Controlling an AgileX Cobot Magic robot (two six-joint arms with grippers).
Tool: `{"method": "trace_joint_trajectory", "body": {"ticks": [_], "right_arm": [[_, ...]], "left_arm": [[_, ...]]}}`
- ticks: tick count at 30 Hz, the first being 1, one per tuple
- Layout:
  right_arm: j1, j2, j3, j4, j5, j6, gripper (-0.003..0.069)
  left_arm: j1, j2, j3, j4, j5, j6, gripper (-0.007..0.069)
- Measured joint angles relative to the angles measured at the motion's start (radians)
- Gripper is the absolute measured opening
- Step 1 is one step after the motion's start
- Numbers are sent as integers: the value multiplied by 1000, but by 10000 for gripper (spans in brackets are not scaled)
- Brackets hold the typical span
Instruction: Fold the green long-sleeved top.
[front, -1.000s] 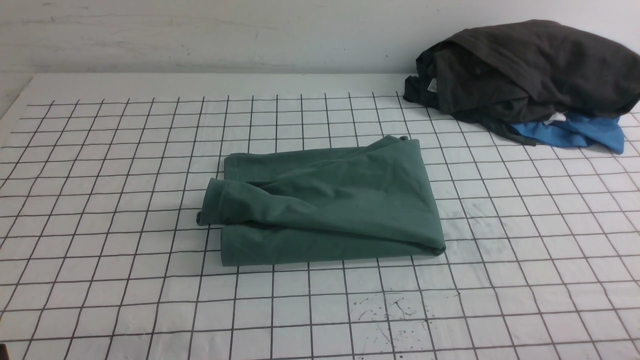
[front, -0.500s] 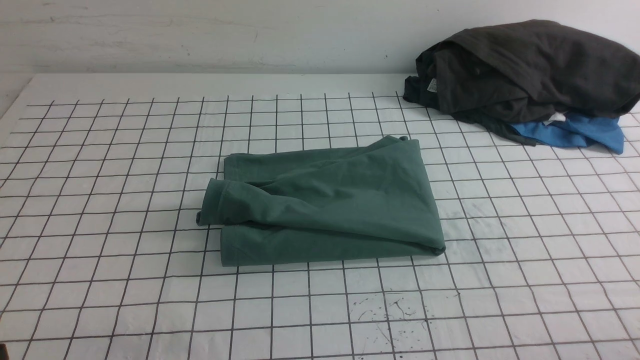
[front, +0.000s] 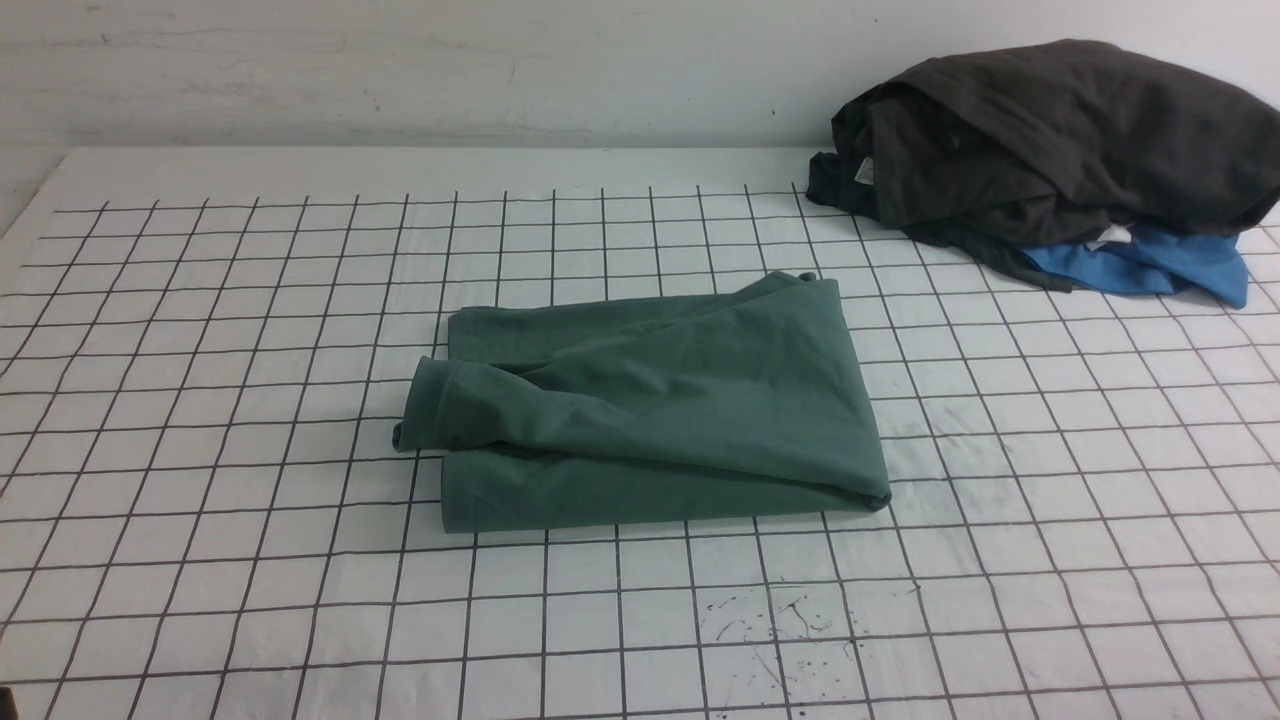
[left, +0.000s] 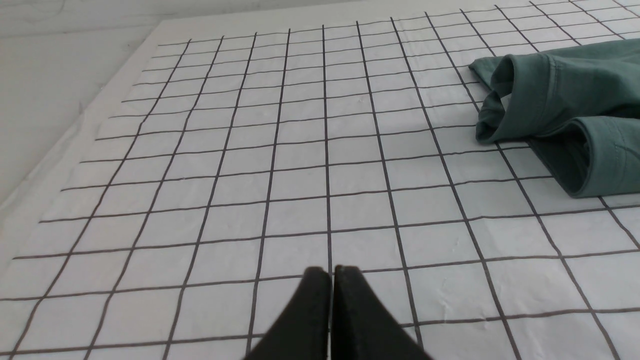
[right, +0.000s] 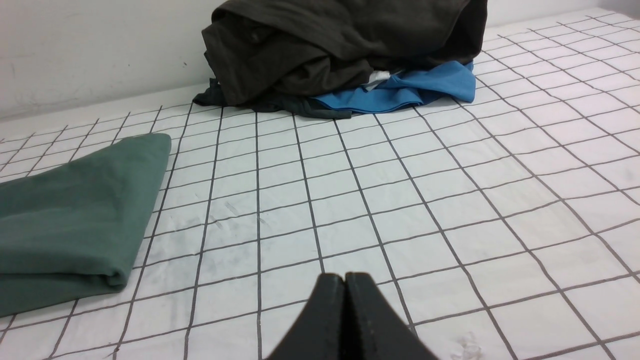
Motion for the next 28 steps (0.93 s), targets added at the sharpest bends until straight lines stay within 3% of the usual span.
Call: {"method": "trace_joint_trajectory", "body": {"ticks": [28], "right_arm": [[0, 0, 0, 0, 0, 0, -14]], "left_arm": [[0, 0, 0, -32, 0, 0, -7]]}}
